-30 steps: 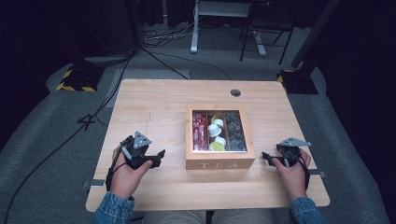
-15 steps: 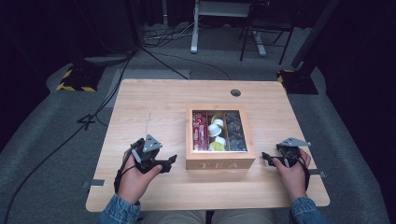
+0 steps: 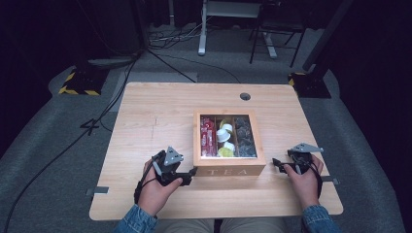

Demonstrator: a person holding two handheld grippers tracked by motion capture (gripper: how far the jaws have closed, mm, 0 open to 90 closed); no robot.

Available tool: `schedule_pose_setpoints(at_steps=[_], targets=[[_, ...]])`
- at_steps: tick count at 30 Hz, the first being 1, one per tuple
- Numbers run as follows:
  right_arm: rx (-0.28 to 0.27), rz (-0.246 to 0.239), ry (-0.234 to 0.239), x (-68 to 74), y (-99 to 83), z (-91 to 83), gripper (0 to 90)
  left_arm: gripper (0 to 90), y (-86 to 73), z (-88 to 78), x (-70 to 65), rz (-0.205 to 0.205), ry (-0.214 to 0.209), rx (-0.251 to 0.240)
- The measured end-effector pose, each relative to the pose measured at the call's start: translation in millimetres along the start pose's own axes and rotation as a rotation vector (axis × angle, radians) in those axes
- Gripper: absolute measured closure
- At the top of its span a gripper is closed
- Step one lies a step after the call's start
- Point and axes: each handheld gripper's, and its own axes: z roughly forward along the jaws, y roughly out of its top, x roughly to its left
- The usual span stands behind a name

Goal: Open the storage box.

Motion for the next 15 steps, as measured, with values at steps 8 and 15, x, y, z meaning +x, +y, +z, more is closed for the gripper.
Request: schedule_pose_setpoints(at_steps=[8, 15], targets=[[0.000, 0.000, 0.000, 0.0, 0.0, 0.0, 20.7, 40.1, -5.7, 11.1, -7.0, 0.036, -0.019, 0.031], [0.000, 0.000, 0.000, 0.0, 0.0, 0.0, 20.7, 58.3, -7.4, 12.0, -8.3, 0.066, -0.003, 0.031]])
